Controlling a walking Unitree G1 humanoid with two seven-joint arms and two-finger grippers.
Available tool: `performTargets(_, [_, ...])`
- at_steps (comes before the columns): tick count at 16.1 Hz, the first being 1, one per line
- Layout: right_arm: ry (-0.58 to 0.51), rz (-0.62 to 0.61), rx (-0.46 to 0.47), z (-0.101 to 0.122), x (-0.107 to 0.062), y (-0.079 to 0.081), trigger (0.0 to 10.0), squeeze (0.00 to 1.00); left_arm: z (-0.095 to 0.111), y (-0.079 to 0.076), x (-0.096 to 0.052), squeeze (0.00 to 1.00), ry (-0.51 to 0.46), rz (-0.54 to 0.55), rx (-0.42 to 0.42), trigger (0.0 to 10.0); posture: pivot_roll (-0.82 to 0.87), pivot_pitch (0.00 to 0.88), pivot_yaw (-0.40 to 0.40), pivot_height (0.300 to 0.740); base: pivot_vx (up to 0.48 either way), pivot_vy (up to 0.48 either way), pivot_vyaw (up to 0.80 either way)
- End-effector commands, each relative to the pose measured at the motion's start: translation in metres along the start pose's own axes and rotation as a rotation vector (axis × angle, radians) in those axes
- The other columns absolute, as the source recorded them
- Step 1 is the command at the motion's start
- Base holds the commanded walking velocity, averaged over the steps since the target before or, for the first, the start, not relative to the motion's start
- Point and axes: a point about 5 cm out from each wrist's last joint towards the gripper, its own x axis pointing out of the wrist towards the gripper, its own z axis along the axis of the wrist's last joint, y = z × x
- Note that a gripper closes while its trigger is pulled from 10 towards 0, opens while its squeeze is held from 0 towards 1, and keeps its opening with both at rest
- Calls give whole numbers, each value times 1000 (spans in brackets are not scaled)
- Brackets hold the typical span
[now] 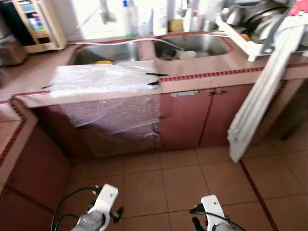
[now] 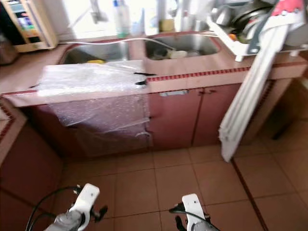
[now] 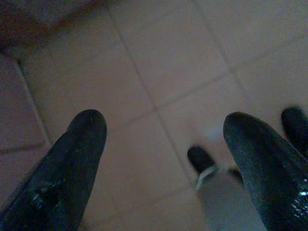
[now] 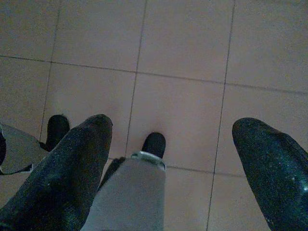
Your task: Kitchen organization
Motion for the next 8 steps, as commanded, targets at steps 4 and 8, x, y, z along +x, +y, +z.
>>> performTargets(4, [7, 22, -29, 2, 1, 3, 10000, 0, -13, 0, -3, 0, 54, -59, -18, 10000, -72, 0, 65, 740, 0, 0, -717])
performTargets(8, [13, 20, -14, 1, 1, 3, 10000, 0, -20, -6, -4, 0, 79, -89, 41, 10000, -77, 0, 65, 740, 0, 0, -719])
